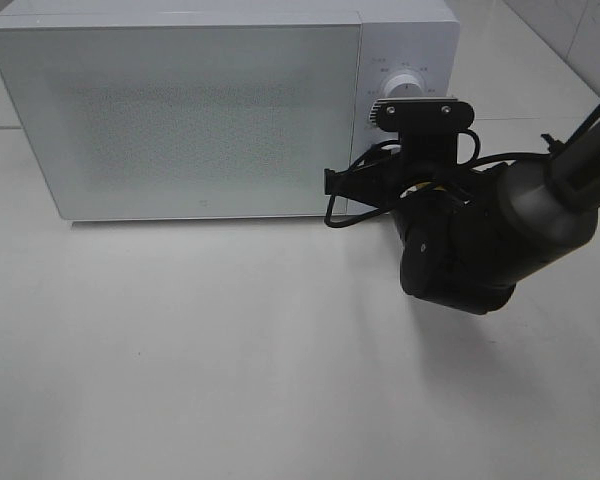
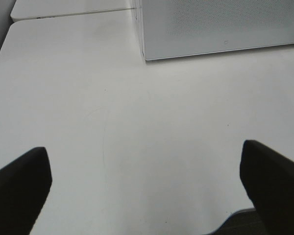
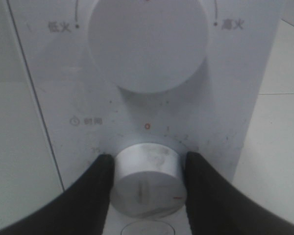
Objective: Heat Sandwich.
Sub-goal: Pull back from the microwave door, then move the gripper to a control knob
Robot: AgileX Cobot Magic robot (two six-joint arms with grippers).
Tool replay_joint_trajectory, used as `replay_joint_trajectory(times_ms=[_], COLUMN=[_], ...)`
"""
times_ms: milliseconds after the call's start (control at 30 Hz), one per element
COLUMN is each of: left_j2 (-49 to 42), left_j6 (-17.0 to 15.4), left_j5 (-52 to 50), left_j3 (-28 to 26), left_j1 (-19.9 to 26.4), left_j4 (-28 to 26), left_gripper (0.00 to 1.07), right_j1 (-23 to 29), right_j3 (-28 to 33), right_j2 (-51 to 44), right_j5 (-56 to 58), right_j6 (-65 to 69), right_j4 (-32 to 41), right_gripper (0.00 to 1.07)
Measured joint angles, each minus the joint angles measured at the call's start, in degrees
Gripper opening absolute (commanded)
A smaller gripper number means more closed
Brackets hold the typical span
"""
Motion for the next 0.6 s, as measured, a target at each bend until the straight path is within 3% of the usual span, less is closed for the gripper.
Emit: replay_joint_trajectory(times_ms=[600], left_j2=[0.0], left_j6=[0.0], left_j5=[0.0], left_j3=[0.0], left_j1=[0.0], left_j4=[0.0], left_gripper=[1.0], right_j1=[0.0], right_j3=[0.11], right_j2=[0.0], right_j5=[-0.4], right_j6=[10.49], right_j4=[-0.34], right_gripper=[0.01])
